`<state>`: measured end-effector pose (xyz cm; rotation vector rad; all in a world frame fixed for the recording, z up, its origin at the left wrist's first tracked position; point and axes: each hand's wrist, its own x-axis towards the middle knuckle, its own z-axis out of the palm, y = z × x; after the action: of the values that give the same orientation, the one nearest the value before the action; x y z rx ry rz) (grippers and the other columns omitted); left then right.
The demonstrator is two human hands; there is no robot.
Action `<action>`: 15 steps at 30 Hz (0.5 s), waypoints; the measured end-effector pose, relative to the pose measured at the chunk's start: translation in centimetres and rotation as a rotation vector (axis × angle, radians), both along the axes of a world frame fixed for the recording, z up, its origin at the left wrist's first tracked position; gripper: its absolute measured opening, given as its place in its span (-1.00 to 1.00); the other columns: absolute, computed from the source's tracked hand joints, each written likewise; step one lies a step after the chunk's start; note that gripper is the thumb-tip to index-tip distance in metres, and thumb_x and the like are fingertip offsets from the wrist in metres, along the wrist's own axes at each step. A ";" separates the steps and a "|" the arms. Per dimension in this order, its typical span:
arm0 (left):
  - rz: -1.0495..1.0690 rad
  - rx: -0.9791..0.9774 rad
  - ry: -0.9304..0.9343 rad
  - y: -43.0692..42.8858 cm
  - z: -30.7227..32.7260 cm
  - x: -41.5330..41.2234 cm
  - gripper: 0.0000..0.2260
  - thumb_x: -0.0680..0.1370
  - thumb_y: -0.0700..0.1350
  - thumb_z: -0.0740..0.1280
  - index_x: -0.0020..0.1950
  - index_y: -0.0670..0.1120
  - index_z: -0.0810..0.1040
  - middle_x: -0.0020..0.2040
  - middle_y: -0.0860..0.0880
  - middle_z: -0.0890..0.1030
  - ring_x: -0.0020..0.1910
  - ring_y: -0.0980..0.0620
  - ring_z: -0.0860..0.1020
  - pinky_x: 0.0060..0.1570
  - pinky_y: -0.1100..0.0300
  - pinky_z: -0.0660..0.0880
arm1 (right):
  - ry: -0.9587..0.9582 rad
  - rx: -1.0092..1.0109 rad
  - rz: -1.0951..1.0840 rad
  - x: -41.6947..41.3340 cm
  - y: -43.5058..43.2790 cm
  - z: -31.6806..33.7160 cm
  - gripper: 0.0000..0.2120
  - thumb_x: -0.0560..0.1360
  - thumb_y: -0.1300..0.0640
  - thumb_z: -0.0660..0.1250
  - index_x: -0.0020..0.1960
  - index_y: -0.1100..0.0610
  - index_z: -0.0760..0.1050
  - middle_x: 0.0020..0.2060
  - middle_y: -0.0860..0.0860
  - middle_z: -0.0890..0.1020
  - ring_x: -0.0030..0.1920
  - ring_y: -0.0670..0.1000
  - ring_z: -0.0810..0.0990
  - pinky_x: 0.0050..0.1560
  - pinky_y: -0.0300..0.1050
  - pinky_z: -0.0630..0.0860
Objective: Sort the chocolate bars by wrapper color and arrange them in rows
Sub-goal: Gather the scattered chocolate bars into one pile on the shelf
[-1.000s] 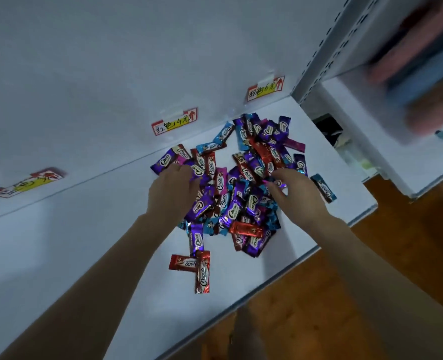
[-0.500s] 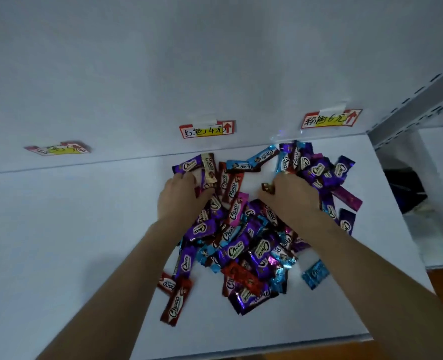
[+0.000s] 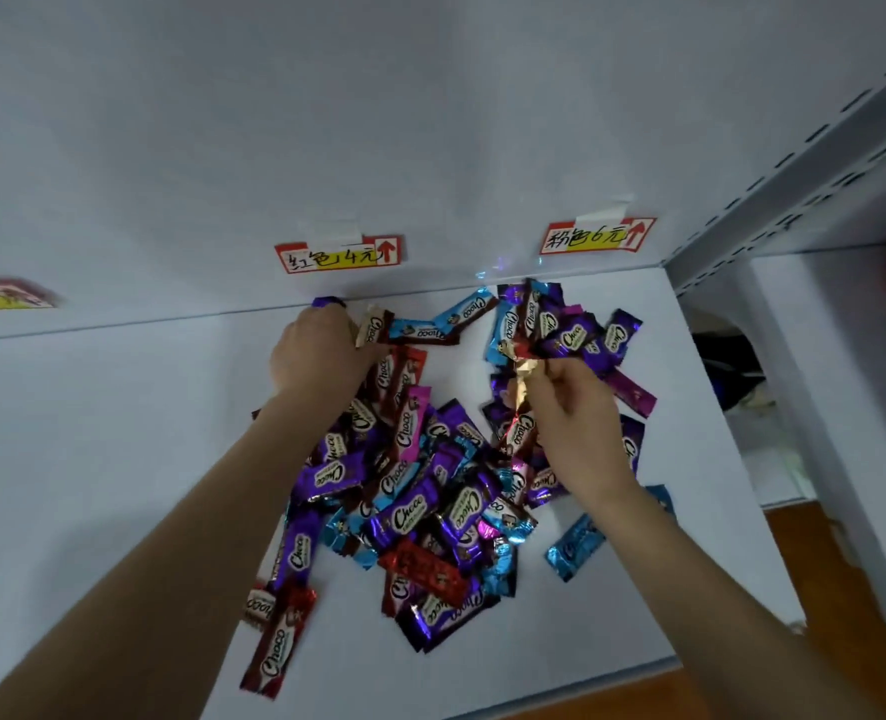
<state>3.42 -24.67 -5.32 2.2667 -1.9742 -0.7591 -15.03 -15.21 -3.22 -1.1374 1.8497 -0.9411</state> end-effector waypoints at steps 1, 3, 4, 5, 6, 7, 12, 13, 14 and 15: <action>-0.011 0.000 0.023 0.1 0.3 0.0 -0.74 0.49 0.03 0.39 -0.05 -0.13 0.45 -0.09 -0.08 0.50 -0.11 -0.08 0.47 -0.22 0.10 0.33 | -0.002 -0.013 -0.092 -0.5 0.0 0.0 -0.84 0.59 0.13 0.16 -0.14 0.14 0.42 -0.32 -0.05 0.56 -0.32 -0.13 0.52 -0.35 -0.27 0.40; -0.078 -0.065 0.044 0.8 0.7 -0.1 -0.83 0.52 -0.07 0.36 -0.01 -0.15 0.48 -0.06 -0.13 0.54 -0.10 -0.11 0.47 -0.20 0.10 0.33 | 0.092 -0.017 -0.162 -1.6 -0.5 -0.1 -0.85 0.59 0.13 0.15 -0.14 0.15 0.35 -0.29 0.03 0.54 -0.30 -0.02 0.49 -0.35 -0.20 0.36; -0.122 -0.113 0.053 1.2 0.9 -0.3 -0.86 0.54 -0.11 0.33 0.01 -0.17 0.50 -0.04 -0.16 0.55 -0.09 -0.12 0.48 -0.19 0.10 0.33 | 0.150 -0.004 -0.147 -2.0 -1.0 -0.2 -0.87 0.58 0.13 0.18 -0.11 0.17 0.32 -0.29 0.03 0.52 -0.31 -0.03 0.47 -0.36 -0.23 0.34; -0.173 -0.155 0.070 1.7 0.9 -0.6 -0.86 0.55 -0.14 0.29 0.05 -0.18 0.50 -0.03 -0.17 0.56 -0.08 -0.12 0.48 -0.19 0.11 0.32 | 0.220 0.025 -0.121 -2.3 -1.4 -0.3 -0.86 0.56 0.13 0.23 -0.08 0.18 0.30 -0.29 -0.01 0.48 -0.32 -0.05 0.44 -0.36 -0.25 0.32; -0.221 -0.186 0.093 2.1 1.0 -0.9 -0.83 0.56 -0.15 0.27 0.10 -0.19 0.51 -0.02 -0.18 0.56 -0.06 -0.13 0.49 -0.19 0.12 0.32 | 0.294 0.063 -0.087 -2.6 -1.9 -0.5 -0.81 0.53 0.10 0.27 -0.04 0.18 0.30 -0.28 -0.03 0.46 -0.30 -0.06 0.42 -0.31 -0.24 0.31; -0.264 -0.199 0.119 2.4 1.0 -1.2 -0.80 0.57 -0.16 0.24 0.16 -0.19 0.50 0.00 -0.19 0.56 -0.04 -0.14 0.50 -0.18 0.13 0.32 | 0.365 0.108 -0.050 -2.7 -2.4 -0.7 -0.77 0.52 0.07 0.31 0.01 0.19 0.32 -0.24 -0.02 0.48 -0.25 -0.02 0.45 -0.24 -0.19 0.33; -0.321 -0.131 0.292 2.4 1.5 -4.0 -0.80 0.56 -0.23 0.21 0.17 -0.22 0.47 -0.04 -0.13 0.50 -0.11 -0.03 0.42 -0.25 0.28 0.22 | 0.549 0.229 0.091 -2.5 -2.0 -0.8 -0.64 0.53 0.03 0.28 0.27 0.13 0.35 0.05 0.13 0.60 0.05 0.17 0.55 -0.06 -0.02 0.47; -0.305 -0.098 0.333 2.2 1.6 -4.6 -0.82 0.56 -0.24 0.21 0.14 -0.22 0.45 -0.11 -0.09 0.47 -0.17 0.00 0.40 -0.32 0.28 0.20 | 0.564 0.241 0.124 -2.5 -1.3 -0.6 -0.62 0.53 0.04 0.27 0.32 0.09 0.33 0.08 0.12 0.59 0.07 0.16 0.55 -0.04 -0.01 0.49; -0.292 -0.071 0.370 1.9 1.8 -5.3 -0.86 0.55 -0.25 0.21 0.11 -0.20 0.42 -0.19 -0.05 0.43 -0.25 0.03 0.38 -0.39 0.26 0.21 | 0.568 0.257 0.150 -2.6 -0.6 -0.4 -0.60 0.54 0.04 0.27 0.35 0.05 0.32 0.10 0.11 0.59 0.09 0.15 0.54 -0.01 0.00 0.50; -0.284 -0.056 0.398 1.7 1.9 -6.0 -0.90 0.55 -0.24 0.21 0.06 -0.17 0.39 -0.25 -0.01 0.40 -0.32 0.07 0.35 -0.44 0.28 0.26 | 0.560 0.268 0.164 -2.7 0.3 -0.2 -0.59 0.54 0.04 0.26 0.37 0.02 0.31 0.12 0.10 0.58 0.11 0.13 0.54 0.01 -0.01 0.50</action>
<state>-2.59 -22.96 -3.43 1.6574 -2.0989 -1.0650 -17.72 -14.96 -3.42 -1.4503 2.1901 -0.2756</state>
